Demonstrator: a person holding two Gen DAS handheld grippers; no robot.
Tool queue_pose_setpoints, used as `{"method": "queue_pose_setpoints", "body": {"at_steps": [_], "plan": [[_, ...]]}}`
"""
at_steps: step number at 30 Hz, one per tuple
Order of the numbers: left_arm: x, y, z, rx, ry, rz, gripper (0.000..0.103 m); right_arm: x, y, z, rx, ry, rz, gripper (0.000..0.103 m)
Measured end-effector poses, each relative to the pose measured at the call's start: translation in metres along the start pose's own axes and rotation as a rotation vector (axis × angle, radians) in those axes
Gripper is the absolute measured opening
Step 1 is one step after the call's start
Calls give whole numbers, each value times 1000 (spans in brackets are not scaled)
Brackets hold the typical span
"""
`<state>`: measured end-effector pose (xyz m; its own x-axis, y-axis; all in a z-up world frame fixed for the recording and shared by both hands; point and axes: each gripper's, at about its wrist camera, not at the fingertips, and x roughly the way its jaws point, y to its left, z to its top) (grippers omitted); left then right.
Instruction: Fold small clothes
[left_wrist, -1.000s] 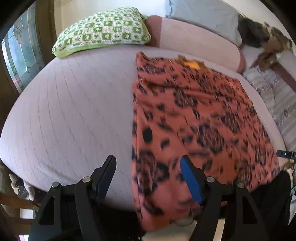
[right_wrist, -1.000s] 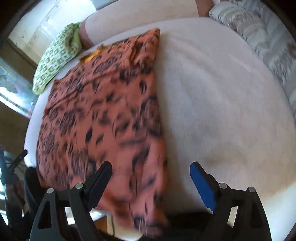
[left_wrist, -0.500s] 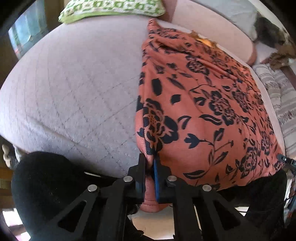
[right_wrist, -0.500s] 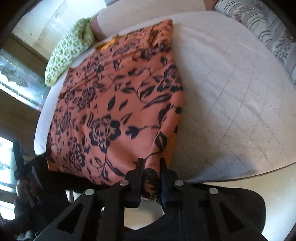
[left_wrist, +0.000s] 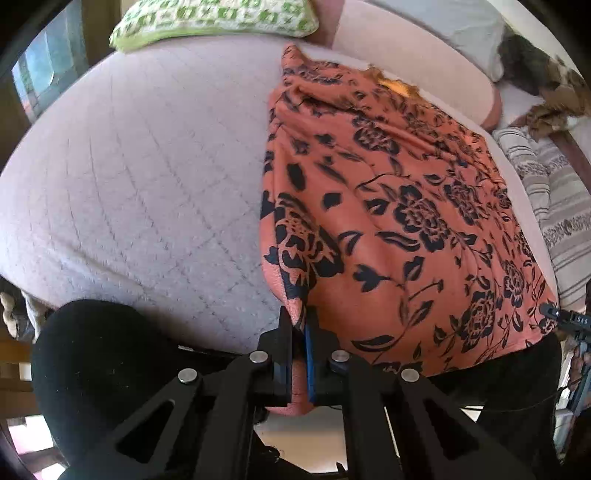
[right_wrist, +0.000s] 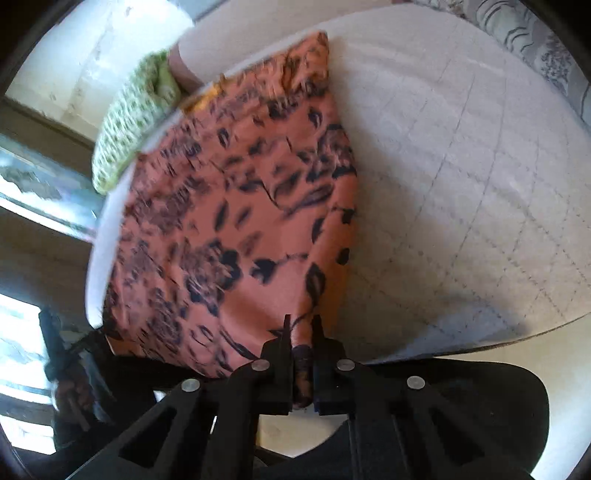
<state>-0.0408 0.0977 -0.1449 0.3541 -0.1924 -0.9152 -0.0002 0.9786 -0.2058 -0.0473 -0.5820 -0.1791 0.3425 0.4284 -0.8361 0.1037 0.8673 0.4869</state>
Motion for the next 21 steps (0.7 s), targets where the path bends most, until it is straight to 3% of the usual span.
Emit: {"method": "queue_pose_setpoints", "body": {"at_steps": [2,5,10,14,17,18,19,20,21], "plan": [[14,4,0,-11,46,21,5,4,-8,1,20,19,-10,6],[6,-4,7,7,25,-12,5,13,-16,1,35,52,14,6],[-25,-18,48,14,-44,-118,5,-13,-7,23,46,-4,163,6],[-68,-28,129,26,-222,-214,5,-47,13,81,33,-124,317,6],[-73,-21,205,-39,-381,-234,10,-66,33,156,8,-253,392,6],[-60,-20,232,-62,-437,-208,32,-68,34,192,13,-315,408,8],[-41,-17,256,-76,-460,-157,71,-64,33,213,27,-352,409,12],[-22,-15,273,-86,-457,-103,85,-55,32,233,36,-378,396,18],[-2,-11,288,-95,-447,-47,88,-36,27,257,48,-374,373,44]]}}
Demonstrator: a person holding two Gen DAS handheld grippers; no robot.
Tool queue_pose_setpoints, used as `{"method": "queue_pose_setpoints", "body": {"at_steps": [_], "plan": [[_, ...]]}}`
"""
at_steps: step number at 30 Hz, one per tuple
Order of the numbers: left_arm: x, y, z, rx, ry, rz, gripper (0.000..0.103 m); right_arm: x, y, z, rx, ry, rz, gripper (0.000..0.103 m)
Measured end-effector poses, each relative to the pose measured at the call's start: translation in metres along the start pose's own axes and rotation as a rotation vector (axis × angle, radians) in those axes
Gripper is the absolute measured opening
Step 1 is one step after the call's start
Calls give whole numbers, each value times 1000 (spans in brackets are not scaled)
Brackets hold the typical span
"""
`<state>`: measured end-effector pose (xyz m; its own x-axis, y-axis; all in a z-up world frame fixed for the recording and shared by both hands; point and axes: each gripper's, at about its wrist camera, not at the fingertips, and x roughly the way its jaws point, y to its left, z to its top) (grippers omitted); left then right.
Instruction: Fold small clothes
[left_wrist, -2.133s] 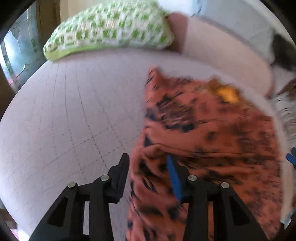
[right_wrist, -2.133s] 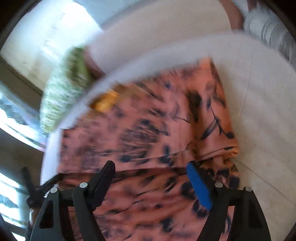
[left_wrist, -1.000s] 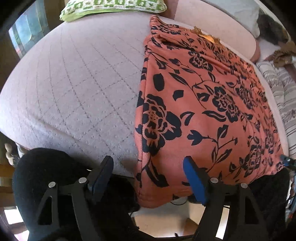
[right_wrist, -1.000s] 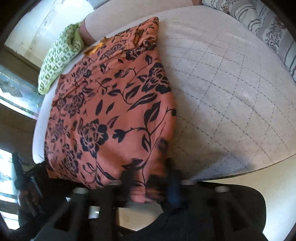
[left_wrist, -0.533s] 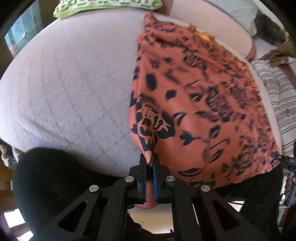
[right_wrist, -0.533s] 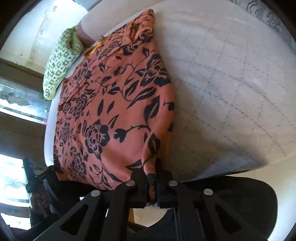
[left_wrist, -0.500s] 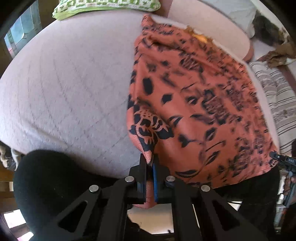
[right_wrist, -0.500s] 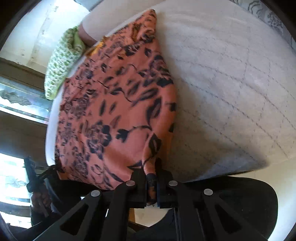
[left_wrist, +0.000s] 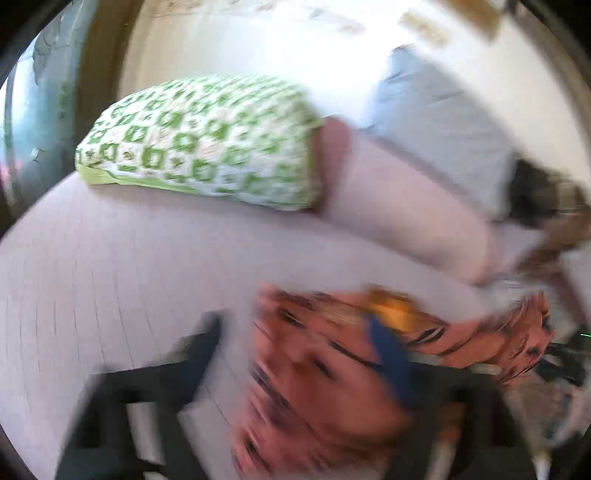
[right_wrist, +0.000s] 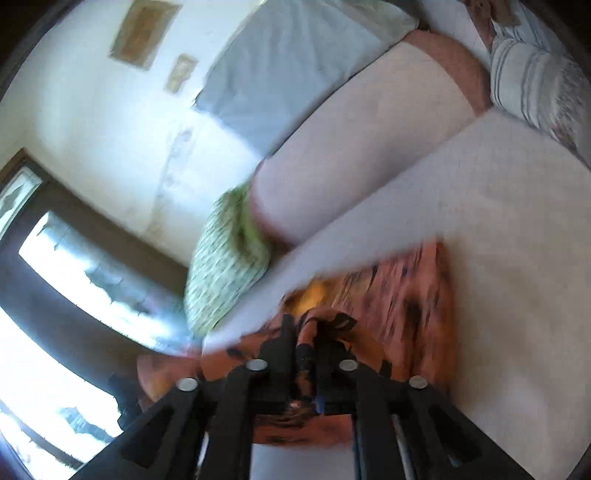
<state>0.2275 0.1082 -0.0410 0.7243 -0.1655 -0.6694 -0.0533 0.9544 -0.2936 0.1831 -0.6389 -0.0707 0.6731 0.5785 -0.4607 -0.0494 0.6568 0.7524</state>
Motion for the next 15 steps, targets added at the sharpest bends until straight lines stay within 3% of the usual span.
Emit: {"method": "queue_pose_setpoints", "body": {"at_steps": [1,2,3,5,7,9,12,14,15], "plan": [[27,4,2,20,36,55,87,22,-13,10,12,24,-53,83],[53,10,0,26,121,128,85,36,-23,12,14,25,-135,85],[62,14,-4,9,162,143,82,46,-32,8,10,1,-239,85],[50,26,-18,-26,121,59,82,59,-45,-11,27,55,-269,85],[24,30,-33,5,81,78,83,60,-46,-37,-53,108,-325,85],[9,31,-47,30,103,34,83,58,-42,-56,-178,163,-396,85],[26,12,-77,131,227,-10,84,61,-46,-67,-228,243,-407,85],[57,0,-95,181,336,16,84,72,-51,-70,-218,287,-399,85],[65,-6,-100,203,336,63,77,79,-55,-73,-209,322,-383,84]]}}
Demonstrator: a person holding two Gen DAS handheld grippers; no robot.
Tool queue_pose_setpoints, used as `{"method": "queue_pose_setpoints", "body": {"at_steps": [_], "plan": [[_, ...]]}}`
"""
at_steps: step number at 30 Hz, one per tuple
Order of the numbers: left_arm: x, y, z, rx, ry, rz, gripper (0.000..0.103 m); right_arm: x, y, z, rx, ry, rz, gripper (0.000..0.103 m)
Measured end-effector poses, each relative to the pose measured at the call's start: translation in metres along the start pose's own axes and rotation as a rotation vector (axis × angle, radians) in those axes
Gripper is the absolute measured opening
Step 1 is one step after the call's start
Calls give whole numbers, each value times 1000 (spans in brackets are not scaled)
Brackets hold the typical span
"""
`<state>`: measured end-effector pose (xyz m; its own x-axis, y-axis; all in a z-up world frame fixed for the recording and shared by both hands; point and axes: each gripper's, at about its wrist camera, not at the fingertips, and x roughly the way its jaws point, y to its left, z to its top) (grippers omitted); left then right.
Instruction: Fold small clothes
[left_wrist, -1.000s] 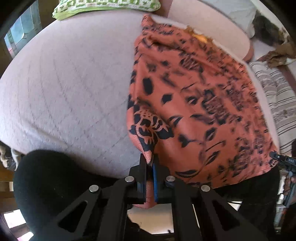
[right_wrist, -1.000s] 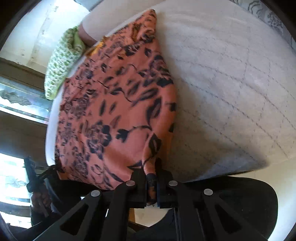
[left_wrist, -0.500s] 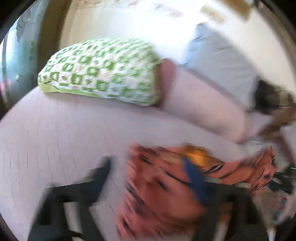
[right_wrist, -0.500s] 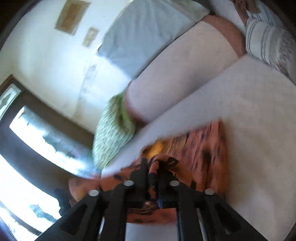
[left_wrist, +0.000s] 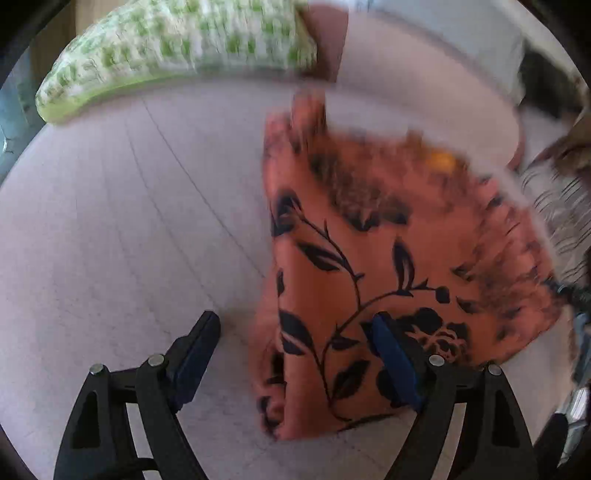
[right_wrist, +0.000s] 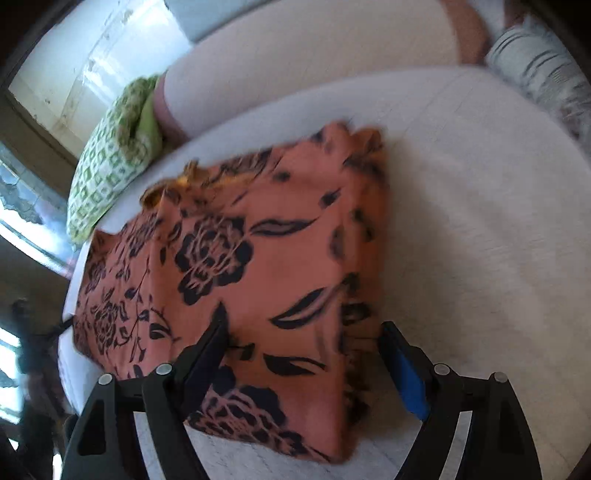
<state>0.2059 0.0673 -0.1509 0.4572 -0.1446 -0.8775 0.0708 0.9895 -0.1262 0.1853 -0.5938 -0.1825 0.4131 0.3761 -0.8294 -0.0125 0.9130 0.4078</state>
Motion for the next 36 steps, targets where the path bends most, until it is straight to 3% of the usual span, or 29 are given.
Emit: {"method": "queue_pose_setpoints", "body": {"at_steps": [1,2,3,6,9,12,14,15,16,17,18,20,21,24,28,30,32,33,35,36], "plan": [[-3,-10,1,27,-16,27,40,4,1,0,10,3,-14,72],[-6,-18,7,38,12,-45,15,5,0,2,34,7,-9,59],[-10,-21,14,15,29,-49,16,4,1,5,56,24,17,30],[-46,-32,33,13,-52,-31,15,-11,13,14,72,31,78,27],[-104,-34,34,26,-157,-67,16,-61,26,14,77,-46,141,24],[-156,-27,-3,43,-203,-65,16,-119,45,-11,9,-99,144,24],[-160,-10,-45,-2,-151,-107,20,-143,43,-45,16,-101,153,24],[-147,-2,-73,-22,-109,-117,28,-145,41,-59,27,-93,154,30],[-135,3,-89,-25,-81,-116,37,-142,30,-92,59,-71,148,43],[-107,9,-114,-20,-1,-85,39,-135,23,-110,63,-59,131,61],[-83,12,-132,-2,98,-21,41,-117,8,-142,60,-4,87,93],[-102,12,-135,25,-19,-24,43,-98,-13,-177,86,71,-8,92],[-116,11,-126,19,-64,-16,45,-108,-13,-181,62,15,4,91],[-140,7,-97,30,-199,-9,65,-154,-13,-170,81,-129,8,91],[-110,-4,-51,99,-196,33,65,-174,-6,-128,31,-211,8,91],[-85,-19,-38,147,-160,56,65,-150,11,-104,-17,-208,-49,91],[-64,-23,-27,172,-120,88,64,-122,6,-91,-22,-164,-84,82],[-61,-20,-28,179,-113,101,64,-108,7,-84,-22,-128,-85,69],[-52,-24,-23,191,-110,98,60,-80,11,-78,-40,-71,-124,54],[-49,-24,-21,191,-102,94,20,-70,15,-72,-53,-56,-133,26]]}}
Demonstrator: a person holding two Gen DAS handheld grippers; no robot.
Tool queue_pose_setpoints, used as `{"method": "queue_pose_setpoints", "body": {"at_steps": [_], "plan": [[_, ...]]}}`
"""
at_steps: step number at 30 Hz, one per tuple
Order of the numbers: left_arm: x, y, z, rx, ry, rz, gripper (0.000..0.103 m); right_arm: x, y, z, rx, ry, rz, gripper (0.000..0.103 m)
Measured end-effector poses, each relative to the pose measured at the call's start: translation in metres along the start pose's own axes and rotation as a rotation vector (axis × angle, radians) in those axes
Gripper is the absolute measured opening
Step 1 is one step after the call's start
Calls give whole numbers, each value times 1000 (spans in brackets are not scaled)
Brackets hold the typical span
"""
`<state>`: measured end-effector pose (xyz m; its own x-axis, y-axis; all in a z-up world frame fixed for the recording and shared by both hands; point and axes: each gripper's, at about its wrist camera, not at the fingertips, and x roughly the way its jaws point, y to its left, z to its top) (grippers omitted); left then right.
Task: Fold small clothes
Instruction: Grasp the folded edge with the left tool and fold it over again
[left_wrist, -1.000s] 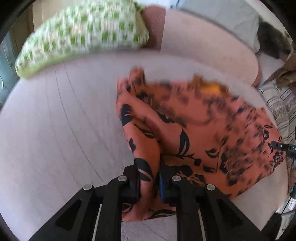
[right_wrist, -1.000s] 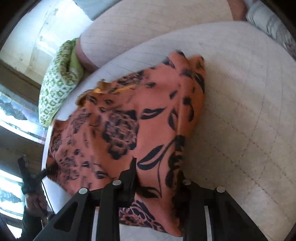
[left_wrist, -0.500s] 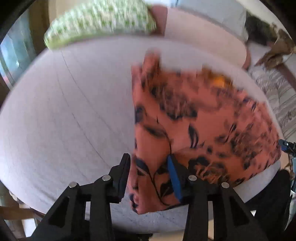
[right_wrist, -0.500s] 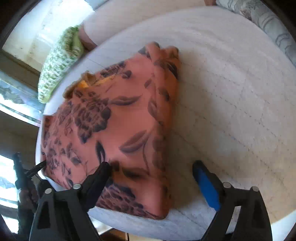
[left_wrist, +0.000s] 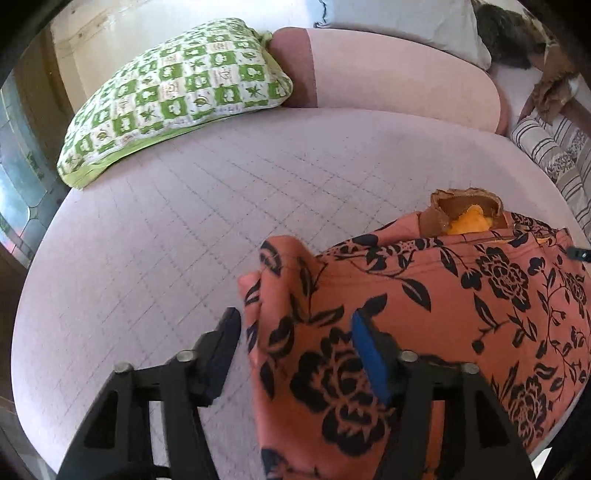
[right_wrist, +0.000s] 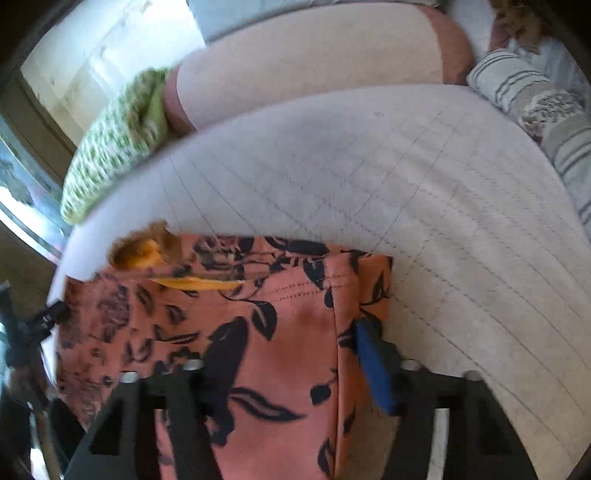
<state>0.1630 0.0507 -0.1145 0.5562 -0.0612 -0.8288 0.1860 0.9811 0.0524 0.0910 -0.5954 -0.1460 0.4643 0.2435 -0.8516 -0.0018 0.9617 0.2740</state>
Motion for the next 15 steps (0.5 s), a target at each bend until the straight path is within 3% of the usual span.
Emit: {"method": "queue_pose_setpoints", "body": {"at_steps": [1,3,5,6,7,9,10,13,15], "plan": [[6,0,5,-3,35,7,4,4,2,-1,-24,28,-14,10],[-6,3,8,-33,-20,1,4,1,11,2,-49,25,-19,6],[-29,5,6,-56,-122,36,4,-29,20,5,-87,-52,-26,6],[-31,6,4,-73,-135,35,4,-39,24,8,-91,-84,-32,6],[-26,9,2,-100,-130,27,4,-55,23,10,-95,-137,-53,6],[11,12,-1,-110,-43,52,5,-57,12,14,-80,-170,-108,6],[28,13,-4,-113,-5,69,7,-41,-1,15,-54,-140,-118,7],[21,11,-2,-115,-40,68,12,9,-32,3,28,2,-94,11],[7,10,0,-103,-65,66,22,-6,-37,-2,56,-62,-73,15]]}}
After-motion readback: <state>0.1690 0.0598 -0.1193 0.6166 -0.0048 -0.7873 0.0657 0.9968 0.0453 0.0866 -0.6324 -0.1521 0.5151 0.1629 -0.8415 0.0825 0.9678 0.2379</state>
